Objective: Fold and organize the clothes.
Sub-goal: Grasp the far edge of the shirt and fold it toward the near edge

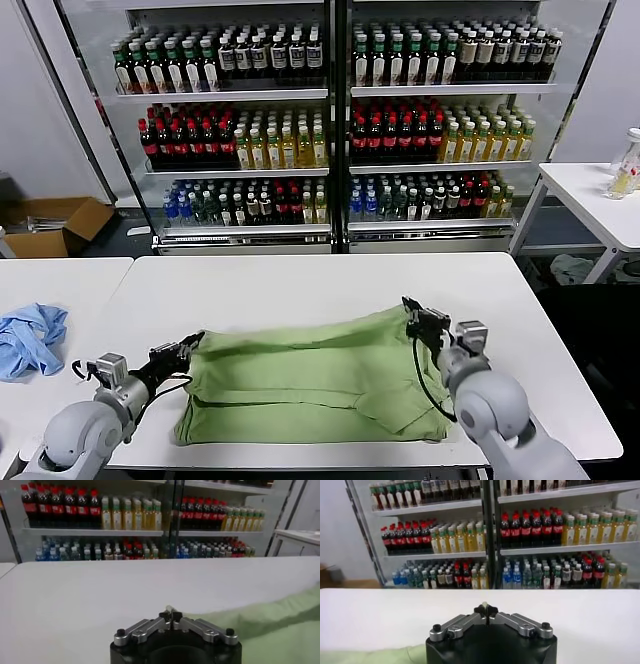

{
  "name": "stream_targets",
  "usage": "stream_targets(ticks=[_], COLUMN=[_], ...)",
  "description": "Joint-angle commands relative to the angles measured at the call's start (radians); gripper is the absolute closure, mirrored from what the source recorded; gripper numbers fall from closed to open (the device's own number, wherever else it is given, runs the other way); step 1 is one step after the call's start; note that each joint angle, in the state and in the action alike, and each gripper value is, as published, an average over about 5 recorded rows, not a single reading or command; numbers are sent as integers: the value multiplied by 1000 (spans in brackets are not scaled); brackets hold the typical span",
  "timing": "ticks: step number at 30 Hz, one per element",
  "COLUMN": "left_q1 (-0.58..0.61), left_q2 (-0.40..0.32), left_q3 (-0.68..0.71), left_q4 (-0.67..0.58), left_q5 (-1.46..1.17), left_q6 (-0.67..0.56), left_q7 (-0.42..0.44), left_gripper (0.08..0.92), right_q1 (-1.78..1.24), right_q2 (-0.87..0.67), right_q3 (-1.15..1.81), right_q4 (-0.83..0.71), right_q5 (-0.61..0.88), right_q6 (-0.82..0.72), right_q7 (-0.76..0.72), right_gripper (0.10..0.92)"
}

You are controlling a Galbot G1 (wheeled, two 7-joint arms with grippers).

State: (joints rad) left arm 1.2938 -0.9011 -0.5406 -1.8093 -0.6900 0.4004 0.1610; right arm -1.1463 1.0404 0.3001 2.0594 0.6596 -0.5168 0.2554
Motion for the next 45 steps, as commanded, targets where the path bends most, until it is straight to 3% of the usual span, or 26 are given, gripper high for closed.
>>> stream_targets(ticks=[1,16,34,40,45], left_q1=[135,193,198,202,230], left_q2=[10,-13,-46,-46,-74], left_q3=[-68,-102,-101,-141,-142], left_q4=[-107,-130,-131,-170,-245], left_q5=[0,87,147,140,129], left_q6=[33,139,157,140,71], left_q7=[4,17,16,-40,-199], left_gripper=[915,915,909,774,627], right_q1=[-208,-342,-396,-385,-385], right_q2=[-32,-19,-24,-38,-38], right_q3=[78,102,78,128,174], right_q4=[160,131,100,154,213], right_q5=[-24,-146,-197,-193,-191], right_q6=[-6,36,60,38,36], right_q7=[-2,-19,-31,-19,-10], right_gripper=[919,919,919,878,733])
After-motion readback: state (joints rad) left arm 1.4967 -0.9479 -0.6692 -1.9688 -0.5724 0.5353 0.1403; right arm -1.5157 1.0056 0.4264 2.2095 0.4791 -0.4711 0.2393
